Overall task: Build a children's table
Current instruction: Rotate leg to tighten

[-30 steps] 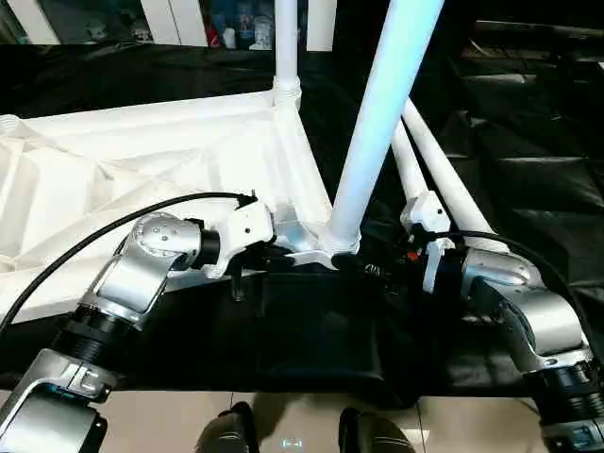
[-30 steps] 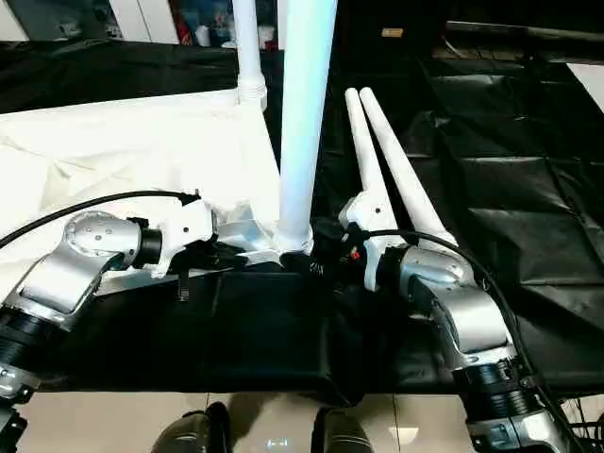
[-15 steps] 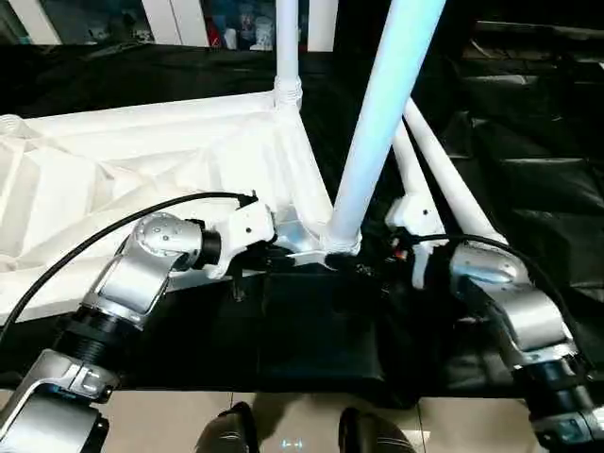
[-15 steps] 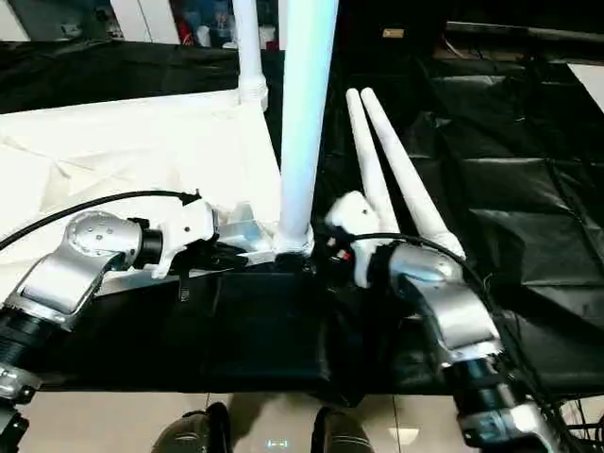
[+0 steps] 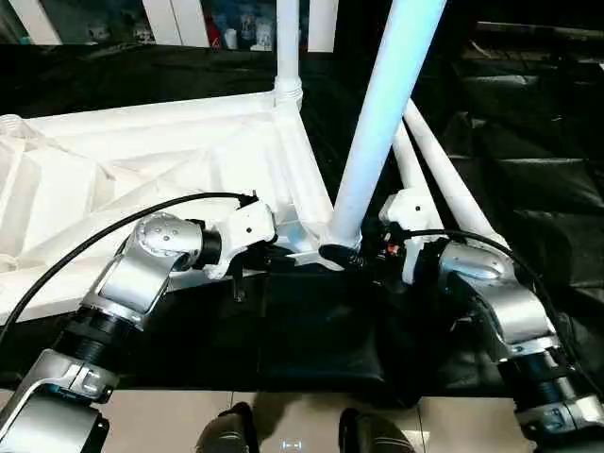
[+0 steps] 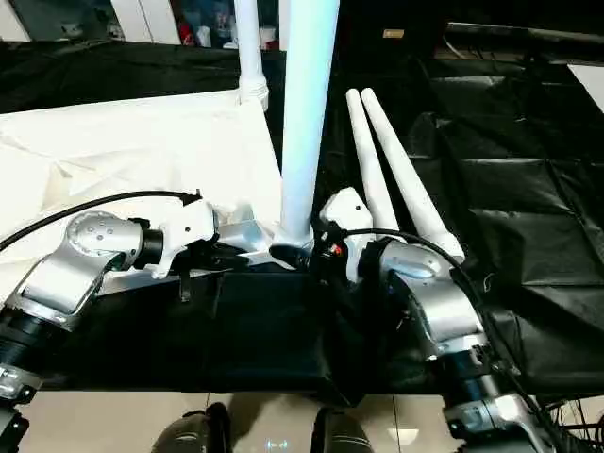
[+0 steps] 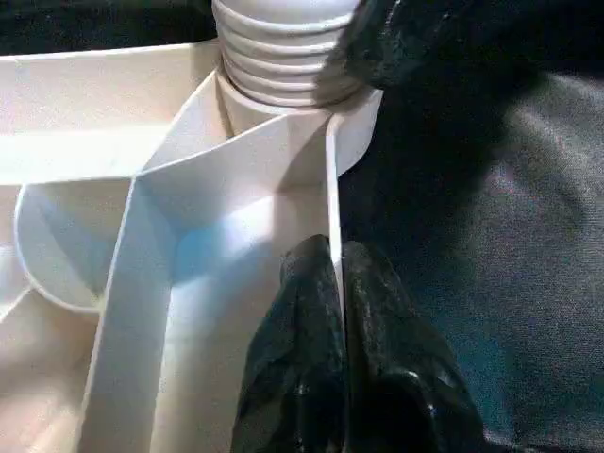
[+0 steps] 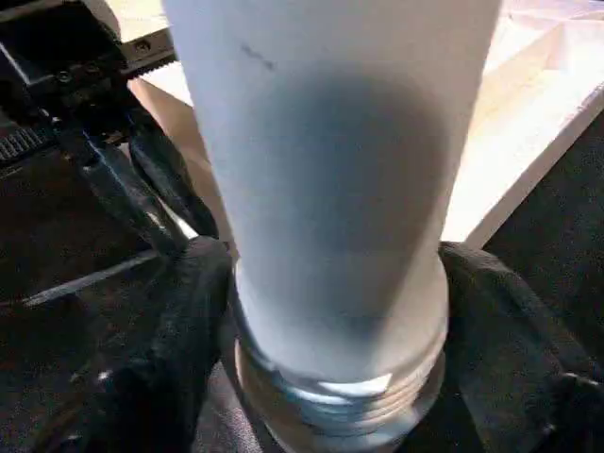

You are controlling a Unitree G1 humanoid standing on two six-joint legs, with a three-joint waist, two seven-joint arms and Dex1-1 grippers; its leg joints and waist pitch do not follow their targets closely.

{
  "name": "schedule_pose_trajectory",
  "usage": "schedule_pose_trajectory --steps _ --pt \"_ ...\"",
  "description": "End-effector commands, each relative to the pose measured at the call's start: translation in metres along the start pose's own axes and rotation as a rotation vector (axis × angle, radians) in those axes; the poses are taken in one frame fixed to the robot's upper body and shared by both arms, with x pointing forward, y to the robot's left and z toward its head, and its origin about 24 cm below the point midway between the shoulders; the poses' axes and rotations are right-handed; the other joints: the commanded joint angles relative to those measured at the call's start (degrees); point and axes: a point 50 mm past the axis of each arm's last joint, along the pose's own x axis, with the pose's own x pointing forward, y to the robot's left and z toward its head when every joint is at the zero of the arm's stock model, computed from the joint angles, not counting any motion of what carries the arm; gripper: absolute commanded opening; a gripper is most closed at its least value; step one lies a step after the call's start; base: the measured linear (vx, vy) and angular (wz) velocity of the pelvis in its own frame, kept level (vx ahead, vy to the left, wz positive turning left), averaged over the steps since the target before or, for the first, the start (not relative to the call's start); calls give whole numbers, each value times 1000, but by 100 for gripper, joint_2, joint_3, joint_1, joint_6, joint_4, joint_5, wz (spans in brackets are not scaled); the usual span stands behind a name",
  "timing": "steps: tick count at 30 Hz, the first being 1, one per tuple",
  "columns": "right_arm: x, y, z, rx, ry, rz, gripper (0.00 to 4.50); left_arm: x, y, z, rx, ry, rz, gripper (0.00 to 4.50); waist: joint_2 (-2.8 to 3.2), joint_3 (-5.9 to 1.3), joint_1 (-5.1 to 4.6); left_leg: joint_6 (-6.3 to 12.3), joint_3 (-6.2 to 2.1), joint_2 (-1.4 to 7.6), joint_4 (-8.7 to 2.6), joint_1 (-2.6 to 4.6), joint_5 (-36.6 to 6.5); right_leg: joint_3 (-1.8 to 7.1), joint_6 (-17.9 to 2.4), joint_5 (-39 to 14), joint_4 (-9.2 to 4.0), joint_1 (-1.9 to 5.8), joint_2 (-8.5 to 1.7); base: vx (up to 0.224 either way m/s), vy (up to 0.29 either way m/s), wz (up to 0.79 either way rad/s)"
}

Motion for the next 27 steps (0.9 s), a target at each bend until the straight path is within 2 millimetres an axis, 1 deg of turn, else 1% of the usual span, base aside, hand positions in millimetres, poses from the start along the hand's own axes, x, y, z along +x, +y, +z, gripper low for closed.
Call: schedule_pose_trajectory --steps 1,2,3,7,10,12,14,15,16,17,18,19,20,21,22,23,24,25,27 --pt "2 -1 0 -13 -2 0 308 8 -12 -16 -50 49 -59 0 -36 -488 24 678 -127 263 -242 163 -549 246 -1627 62 -299 362 -286 0 0 0" --pt "2 -1 0 -13 -2 0 287 8 -12 -16 -50 49 -59 0 -35 -483 24 678 -128 264 -244 161 -556 244 -1624 49 -300 362 -286 0 0 0" --pt "3 -1 0 -17 -2 0 281 8 -11 -16 -50 50 -59 0 -41 -482 22 666 -129 261 -245 158 -596 245 -1614 -16 -307 367 -290 0 0 0" --pt "4 0 -2 -21 -2 4 275 7 -11 -16 -51 51 -59 0 -35 -472 19 619 -130 266 -252 166 -685 247 -1590 -186 -325 354 -291 0 0 0" --pt "4 1 -6 -17 2 2 273 7 -12 -18 -59 52 -55 0 -40 -465 13 631 -130 267 -254 165 -654 248 -1593 -116 -318 348 -283 0 0 0" --pt "4 1 -10 3 6 -20 272 7 -12 -19 -71 47 -46 0 -40 -465 11 641 -130 263 -252 159 -647 249 -1599 -108 -317 353 -288 0 0 0" --pt "5 0 -13 34 2 -59 272 9 -11 -19 -84 37 -25 0 -41 -455 2 603 -130 263 -259 160 -739 249 -1576 -275 -338 347 -292 0 0 0" --pt "8 -3 -21 76 3 -151 272 13 -10 -18 -116 14 14 0 -42 -426 -2 550 -132 268 -276 161 -847 251 -1539 -502 -369 328 -300 0 0 0" --pt "10 -3 -25 107 -2 -201 272 16 -9 -17 -130 11 39 0 -41 -422 -11 510 -130 268 -283 167 -931 250 -1524 -652 -387 320 -302 0 0 0" --pt "12 -4 -27 124 -4 -224 272 17 -8 -17 -134 11 48 0 -37 -405 -22 395 -147 270 -302 162 -1102 247 -1450 -1019 -421 312 -317 0 0 0" --pt "17 -3 -34 184 -8 -304 272 24 -8 -16 -156 11 80 0 -38 -401 -28 294 -159 274 -320 167 -1217 247 -1356 -1330 -446 302 -323 0 0 0" --pt "21 -3 -37 207 -2 -347 272 29 -7 -15 -173 10 107 0 -5 -372 -22 180 -177 282 -350 177 -1405 247 -1251 -1660 -484 275 -328 0 0 0" --pt "23 -2 -39 218 4 -371 272 32 -6 -14 -184 9 123 0 -8 -365 -33 121 -171 285 -363 197 -1518 249 -1203 -1800 -505 255 -319 0 0 0" --pt "25 -2 -40 221 8 -383 272 34 -6 -14 -190 9 133 0 -12 -330 -39 24 -190 283 -392 221 -1794 245 -1106 -2167 -549 236 -327 0 0 0" --pt "31 -2 -43 233 22 -429 272 41 -5 -12 -220 6 168 0 23 -292 -41 -98 -221 278 -426 238 -2106 233 -993 -2573 -575 233 -334 0 0 0" --pt "35 -2 -44 244 30 -460 272 45 -3 -10 -239 7 195 0 23 -292 -41 -98 -221 278 -426 238 -2106 233 -993 -2573 -575 233 -334 0 0 0" --pt "40 -1 -46 256 40 -497 272 50 -2 -9 -261 9 226 0 12 -268 -53 -224 -234 277 -438 314 -2464 235 -867 -3013 -650 183 -349 0 0 0" --pt "49 -1 -48 279 63 -567 272 59 2 -6 -317 17 289 0 12 -293 -81 -344 -281 258 -453 314 -2617 226 -723 -3303 -662 208 -371 0 0 0" --pt "54 -2 -47 296 70 -613 272 63 4 -5 -340 25 330 0 10 -310 -84 -317 -312 248 -500 273 -2483 206 -620 -3155 -683 249 -363 0 0 0"
